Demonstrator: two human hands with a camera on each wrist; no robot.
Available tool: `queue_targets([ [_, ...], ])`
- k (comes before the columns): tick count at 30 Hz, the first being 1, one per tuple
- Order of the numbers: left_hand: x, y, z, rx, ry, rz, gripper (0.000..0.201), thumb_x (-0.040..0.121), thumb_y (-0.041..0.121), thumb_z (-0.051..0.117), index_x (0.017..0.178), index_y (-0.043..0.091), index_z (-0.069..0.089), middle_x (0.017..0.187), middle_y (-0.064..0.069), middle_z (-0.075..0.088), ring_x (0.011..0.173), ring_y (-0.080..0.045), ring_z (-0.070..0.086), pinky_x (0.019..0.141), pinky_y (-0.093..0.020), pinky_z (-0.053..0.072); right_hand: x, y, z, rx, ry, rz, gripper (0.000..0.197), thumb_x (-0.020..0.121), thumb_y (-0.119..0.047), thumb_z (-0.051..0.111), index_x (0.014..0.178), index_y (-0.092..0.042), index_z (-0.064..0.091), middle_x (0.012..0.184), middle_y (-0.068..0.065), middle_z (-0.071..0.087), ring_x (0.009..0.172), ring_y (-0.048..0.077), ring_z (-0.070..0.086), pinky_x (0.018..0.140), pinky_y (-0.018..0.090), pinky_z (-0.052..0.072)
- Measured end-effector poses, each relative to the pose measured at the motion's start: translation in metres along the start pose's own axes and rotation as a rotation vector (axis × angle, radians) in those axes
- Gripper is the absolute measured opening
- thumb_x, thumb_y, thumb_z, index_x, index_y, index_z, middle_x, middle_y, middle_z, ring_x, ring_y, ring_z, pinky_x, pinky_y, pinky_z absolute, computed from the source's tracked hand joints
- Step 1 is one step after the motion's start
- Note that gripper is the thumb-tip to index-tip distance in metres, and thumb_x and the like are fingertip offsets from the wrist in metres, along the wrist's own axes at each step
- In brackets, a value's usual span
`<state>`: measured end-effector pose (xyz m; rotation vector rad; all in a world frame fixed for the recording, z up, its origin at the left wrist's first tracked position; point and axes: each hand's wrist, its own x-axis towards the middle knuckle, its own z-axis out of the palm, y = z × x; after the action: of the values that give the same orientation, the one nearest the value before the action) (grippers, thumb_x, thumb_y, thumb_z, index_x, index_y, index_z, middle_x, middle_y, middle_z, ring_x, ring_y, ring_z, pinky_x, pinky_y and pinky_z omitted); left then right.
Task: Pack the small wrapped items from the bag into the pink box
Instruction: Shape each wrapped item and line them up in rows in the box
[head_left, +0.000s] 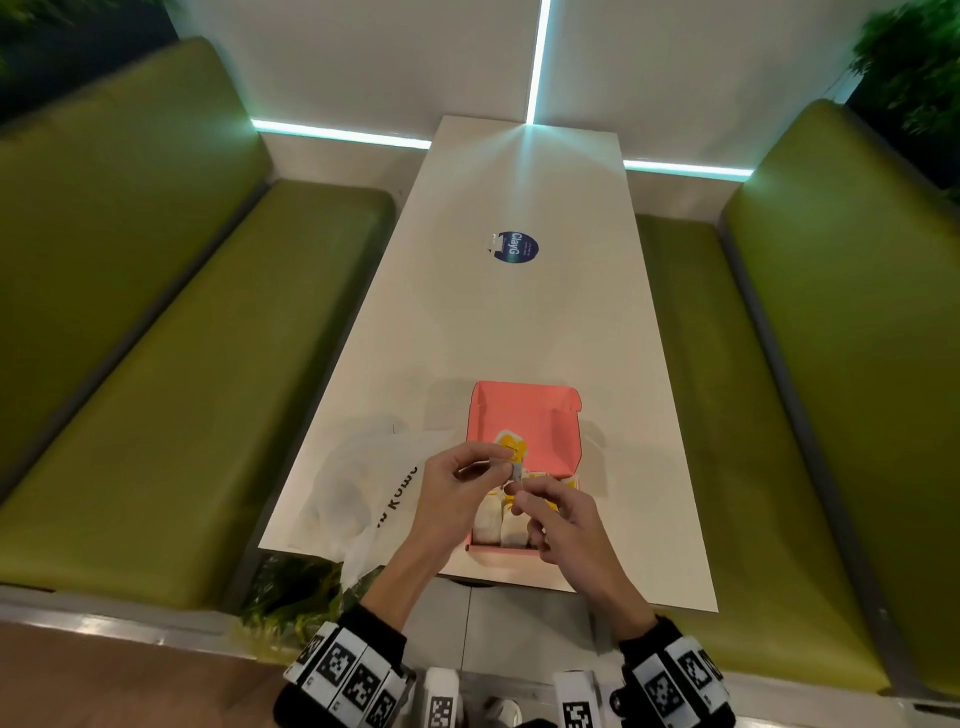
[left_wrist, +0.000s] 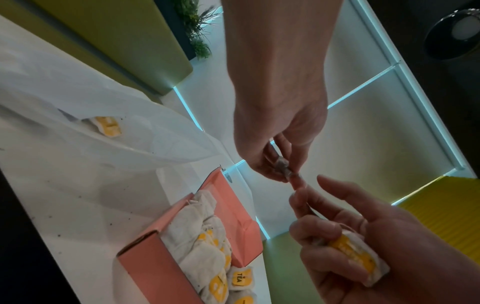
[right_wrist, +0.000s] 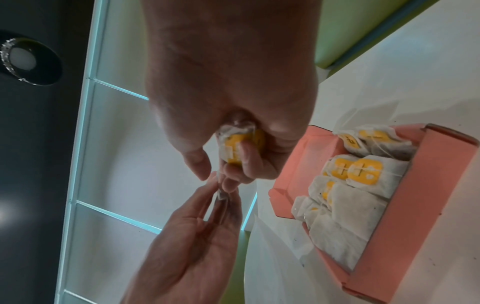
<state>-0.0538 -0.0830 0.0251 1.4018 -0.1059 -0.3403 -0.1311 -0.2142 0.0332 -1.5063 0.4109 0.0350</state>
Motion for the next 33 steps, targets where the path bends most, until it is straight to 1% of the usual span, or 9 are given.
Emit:
queue_targets([
  [12, -0.002, -0.002, -0.006, 0.153, 0.021, 0.099, 0.012, 0.082, -0.008, 0.070, 0.081, 0.004, 0.072, 0.076, -0.017, 0.070, 0.071, -0.025, 0.069, 0.075, -0.034, 0.058, -0.005, 0.004, 0.009, -0.036, -0.001, -0.062, 0.017, 0.094, -0.010, 0.063, 0.103, -0.020, 0.074, 0.079, -0.011, 0.067, 0.058, 0.005, 0.049, 0.048, 0.013, 0.035],
  [15, -0.003, -0.004, -0.007, 0.181, 0.028, 0.097, 0.011, 0.082, -0.004, 0.072, 0.082, 0.006, 0.074, 0.077, -0.012, 0.072, 0.075, -0.029, 0.071, 0.078, -0.039, 0.059, -0.007, 0.008, 0.011, -0.130, 0.006, -0.109, 0.021, 0.094, -0.014, 0.064, 0.111, -0.024, 0.073, 0.083, -0.012, 0.068, 0.063, 0.001, 0.053, 0.059, 0.014, 0.040],
  [19, -0.009, -0.002, -0.004, 0.151, 0.032, 0.059, 0.006, 0.088, 0.005, 0.071, 0.087, 0.005, 0.077, 0.080, -0.008, 0.076, 0.079, -0.023, 0.073, 0.079, -0.033, 0.058, -0.011, 0.009, 0.013, -0.271, 0.015, -0.175, 0.033, 0.095, -0.017, 0.063, 0.126, -0.026, 0.067, 0.096, -0.013, 0.070, 0.076, 0.010, 0.057, 0.075, 0.022, 0.047],
  [22, -0.013, 0.001, -0.002, 0.126, 0.047, 0.068, 0.006, 0.088, 0.005, 0.071, 0.087, 0.005, 0.077, 0.081, -0.006, 0.076, 0.082, -0.022, 0.073, 0.081, -0.030, 0.058, -0.018, 0.005, 0.018, -0.271, -0.073, -0.211, 0.041, 0.097, -0.014, 0.059, 0.136, -0.028, 0.059, 0.092, -0.015, 0.067, 0.070, 0.004, 0.050, 0.069, 0.014, 0.041],
  [25, -0.013, 0.000, -0.003, 0.114, 0.076, 0.086, 0.008, 0.086, 0.001, 0.071, 0.088, 0.006, 0.077, 0.083, -0.005, 0.076, 0.085, -0.021, 0.072, 0.081, -0.030, 0.058, -0.028, 0.002, 0.021, -0.303, -0.203, -0.187, 0.057, 0.100, -0.015, 0.056, 0.145, -0.044, 0.034, 0.084, -0.020, 0.062, 0.065, 0.009, 0.051, 0.065, 0.019, 0.043],
  [27, -0.012, -0.001, -0.003, 0.101, 0.096, 0.090, 0.010, 0.086, -0.002, 0.070, 0.087, 0.005, 0.076, 0.083, -0.006, 0.075, 0.084, -0.021, 0.072, 0.080, -0.029, 0.058, -0.032, 0.003, 0.020, -0.359, -0.280, -0.172, 0.066, 0.101, -0.019, 0.053, 0.151, -0.043, 0.018, 0.092, -0.015, 0.066, 0.085, 0.017, 0.063, 0.082, 0.027, 0.050],
  [29, -0.014, -0.002, -0.002, 0.093, 0.117, 0.101, 0.010, 0.086, -0.004, 0.069, 0.087, 0.004, 0.075, 0.082, -0.005, 0.075, 0.083, -0.019, 0.071, 0.078, -0.027, 0.056, -0.035, 0.003, 0.017, -0.377, -0.325, -0.154, 0.069, 0.102, -0.021, 0.052, 0.154, -0.042, 0.011, 0.098, -0.011, 0.067, 0.095, 0.021, 0.063, 0.091, 0.032, 0.049],
  [31, -0.014, -0.004, -0.002, 0.097, 0.138, 0.118, 0.011, 0.086, -0.004, 0.068, 0.087, 0.004, 0.075, 0.082, -0.004, 0.075, 0.081, -0.017, 0.071, 0.077, -0.027, 0.057, -0.037, 0.004, 0.014, -0.389, -0.325, -0.152, 0.064, 0.102, -0.020, 0.051, 0.153, -0.040, 0.017, 0.099, -0.010, 0.067, 0.095, 0.017, 0.062, 0.087, 0.026, 0.047],
  [33, -0.014, -0.005, -0.003, 0.105, 0.145, 0.136, 0.011, 0.086, -0.005, 0.068, 0.087, 0.005, 0.074, 0.081, -0.003, 0.074, 0.079, -0.017, 0.071, 0.077, -0.031, 0.058, -0.036, 0.003, 0.008, -0.405, -0.243, -0.199, 0.048, 0.102, -0.017, 0.052, 0.143, -0.037, 0.039, 0.099, -0.013, 0.067, 0.095, 0.004, 0.061, 0.083, 0.017, 0.044],
])
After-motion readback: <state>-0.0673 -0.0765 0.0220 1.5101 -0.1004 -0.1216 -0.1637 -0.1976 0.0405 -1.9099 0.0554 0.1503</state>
